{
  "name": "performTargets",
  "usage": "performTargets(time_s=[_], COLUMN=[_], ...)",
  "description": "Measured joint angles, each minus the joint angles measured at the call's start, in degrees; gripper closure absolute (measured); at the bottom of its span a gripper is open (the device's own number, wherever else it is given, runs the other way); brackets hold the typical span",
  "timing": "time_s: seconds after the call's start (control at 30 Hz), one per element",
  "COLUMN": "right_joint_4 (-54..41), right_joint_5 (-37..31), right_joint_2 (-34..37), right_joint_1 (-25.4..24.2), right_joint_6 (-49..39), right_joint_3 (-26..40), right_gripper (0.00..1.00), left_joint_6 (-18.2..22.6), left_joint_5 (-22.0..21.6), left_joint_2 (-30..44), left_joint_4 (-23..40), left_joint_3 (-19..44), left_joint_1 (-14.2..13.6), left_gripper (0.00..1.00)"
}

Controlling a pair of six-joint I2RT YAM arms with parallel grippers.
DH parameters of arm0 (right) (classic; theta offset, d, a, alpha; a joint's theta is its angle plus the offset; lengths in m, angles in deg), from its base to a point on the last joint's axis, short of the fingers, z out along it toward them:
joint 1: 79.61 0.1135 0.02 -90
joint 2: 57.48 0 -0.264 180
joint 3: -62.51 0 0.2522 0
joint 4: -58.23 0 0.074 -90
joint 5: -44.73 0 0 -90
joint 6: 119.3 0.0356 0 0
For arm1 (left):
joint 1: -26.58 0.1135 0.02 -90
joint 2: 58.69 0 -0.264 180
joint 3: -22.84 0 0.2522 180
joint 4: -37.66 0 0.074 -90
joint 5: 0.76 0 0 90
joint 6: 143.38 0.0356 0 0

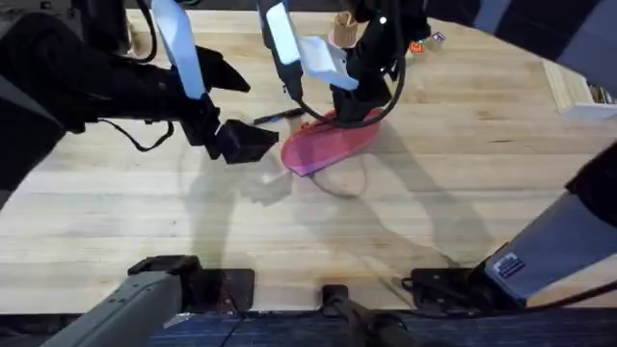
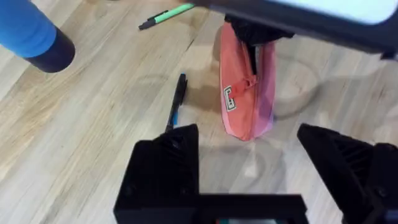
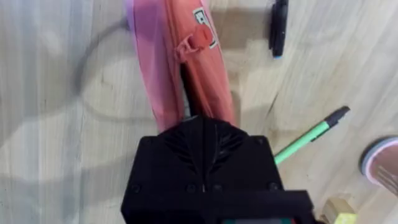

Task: Unzip the bag, pick up the pens from the table one at a time and place them inside, then zip the bag closed.

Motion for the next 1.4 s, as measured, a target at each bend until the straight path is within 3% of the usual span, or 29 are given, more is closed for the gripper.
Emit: performTargets(time_s=[0.47, 0.5, 0.7, 0.73, 1.2, 1.4], right_joint_4=[0.10, 0.06, -0.40, -0.57, -2.92, -3.58], right_joint_5=[0.22, 0.24, 0.22, 0.21, 0.22, 0.21], right_joint_2=[2.63, 2.63, 2.65, 2.65, 2.54, -1.39], right_joint_1=[0.67, 0.67, 0.68, 0.69, 0.71, 0.71], right_joint_6=[0.03, 0.07, -0.61, -0.76, -0.55, 3.12], right_joint_3=[0.00, 0.00, 0.00, 0.00, 0.02, 0.02], right_gripper=[0.964, 0.896, 0.056, 0.019, 0.004, 0.004], left_joint_6=[0.00, 0.00, 0.00, 0.00, 0.00, 0.00], left_joint_5=[0.00, 0.00, 0.01, 0.02, -0.10, -2.83], left_joint_2=[0.00, -0.01, 0.00, 0.00, 0.00, 0.00], left_joint_4=[0.01, 0.00, 0.00, 0.00, 0.00, -0.06], left_joint_3=[0.00, 0.00, 0.00, 0.00, 0.00, 0.00], left_joint_1=[0.00, 0.00, 0.00, 0.00, 0.00, 0.00], left_gripper=[0.007, 0.007, 0.007, 0.007, 0.007, 0.007])
